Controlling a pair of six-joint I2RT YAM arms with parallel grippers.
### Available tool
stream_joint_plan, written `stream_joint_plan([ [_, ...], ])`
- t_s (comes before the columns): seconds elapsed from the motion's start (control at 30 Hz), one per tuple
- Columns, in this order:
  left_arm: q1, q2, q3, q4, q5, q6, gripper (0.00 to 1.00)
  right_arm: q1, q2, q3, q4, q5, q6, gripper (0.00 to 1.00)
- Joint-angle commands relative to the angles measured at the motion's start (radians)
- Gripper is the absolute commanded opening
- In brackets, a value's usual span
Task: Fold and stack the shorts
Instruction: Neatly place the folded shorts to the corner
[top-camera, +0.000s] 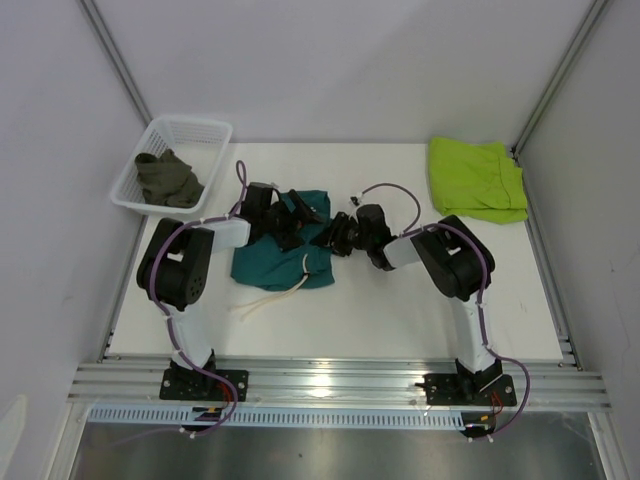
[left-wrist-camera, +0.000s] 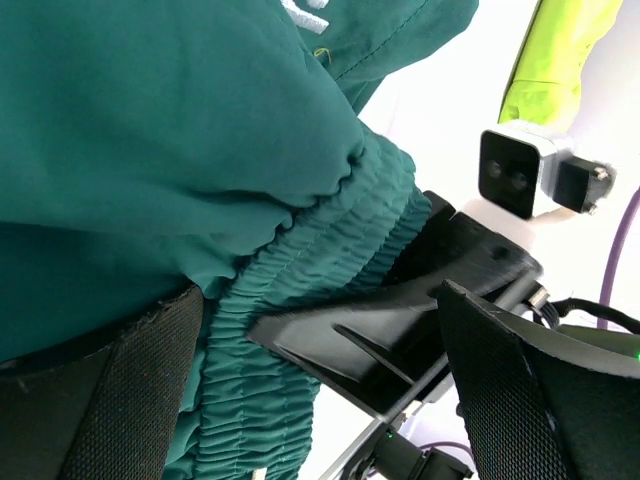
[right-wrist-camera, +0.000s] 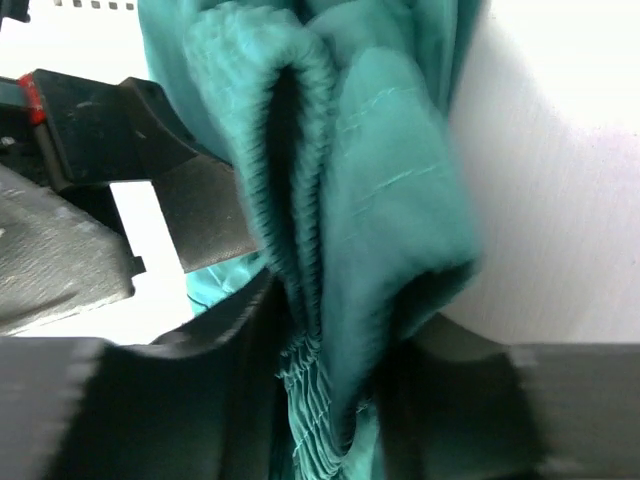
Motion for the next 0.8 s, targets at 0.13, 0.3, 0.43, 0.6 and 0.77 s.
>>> stream_joint_plan([
  [0.13,-0.025,-0.022,-0.002,0.046,0.015,-0.019,0.99,0.027,0.084,0.031,-0.148,-0.019,-0.011,0.03],
  [0.3,-0.011,-0.106,0.061,-0.085,0.061,0.011,0.99,-0.028,0.046,0.054,-0.215,-0.027,-0.031,0.00],
  [0.43,0.023,-0.233,0.098,-0.228,0.104,0.022,0.99,-0.080,-0.009,0.130,-0.395,0.002,-0.169,0.00],
  [0.6,0.084,-0.344,0.226,-0.416,0.147,0.071,0.99,-0.183,-0.116,0.185,-0.495,-0.023,-0.270,0.00],
  [0.77,0.116,-0.407,0.263,-0.522,0.170,0.108,0.99,-0.293,-0.152,0.314,-0.611,-0.074,-0.353,0.00],
])
